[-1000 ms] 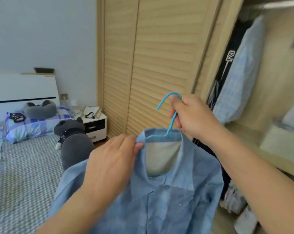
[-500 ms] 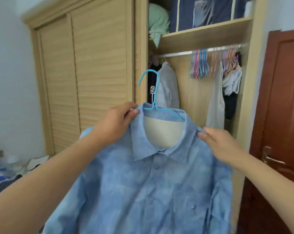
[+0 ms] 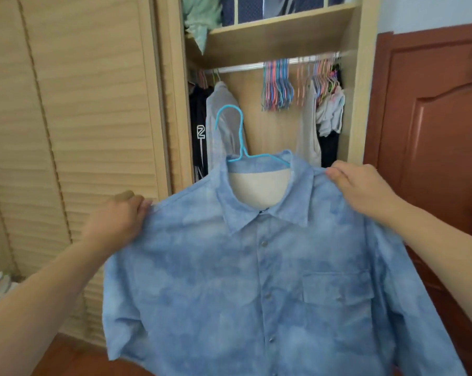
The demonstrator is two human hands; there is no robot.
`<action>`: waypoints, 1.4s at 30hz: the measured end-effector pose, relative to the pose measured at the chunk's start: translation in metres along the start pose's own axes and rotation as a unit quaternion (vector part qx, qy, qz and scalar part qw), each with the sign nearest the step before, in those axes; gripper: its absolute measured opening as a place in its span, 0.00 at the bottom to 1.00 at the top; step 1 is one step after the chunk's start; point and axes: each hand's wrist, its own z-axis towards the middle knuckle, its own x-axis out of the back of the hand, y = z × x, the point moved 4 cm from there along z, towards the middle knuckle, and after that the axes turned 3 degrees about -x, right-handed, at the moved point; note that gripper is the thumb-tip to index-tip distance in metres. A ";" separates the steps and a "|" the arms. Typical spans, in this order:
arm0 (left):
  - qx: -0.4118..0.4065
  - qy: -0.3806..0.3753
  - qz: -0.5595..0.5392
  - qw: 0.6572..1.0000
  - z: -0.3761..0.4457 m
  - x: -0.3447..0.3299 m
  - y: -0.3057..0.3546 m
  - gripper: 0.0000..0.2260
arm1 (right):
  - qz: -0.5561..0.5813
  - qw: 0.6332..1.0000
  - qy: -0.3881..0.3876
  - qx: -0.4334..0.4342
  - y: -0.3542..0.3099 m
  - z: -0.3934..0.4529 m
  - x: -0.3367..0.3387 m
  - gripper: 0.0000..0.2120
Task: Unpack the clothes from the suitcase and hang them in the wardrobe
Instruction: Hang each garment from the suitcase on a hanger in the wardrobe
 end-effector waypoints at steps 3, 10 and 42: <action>-0.068 0.052 -0.160 0.983 0.043 -0.009 0.046 0.27 | 0.053 0.998 0.023 -0.024 -0.009 0.019 -0.022 0.21; -0.164 0.059 -0.274 0.946 0.094 -0.058 0.100 0.22 | 0.025 0.998 -0.058 -0.015 -0.004 0.030 -0.055 0.26; -0.134 -0.002 -0.187 0.973 0.352 -0.176 0.128 0.09 | 0.402 0.883 -0.113 -0.213 0.083 0.136 -0.089 0.24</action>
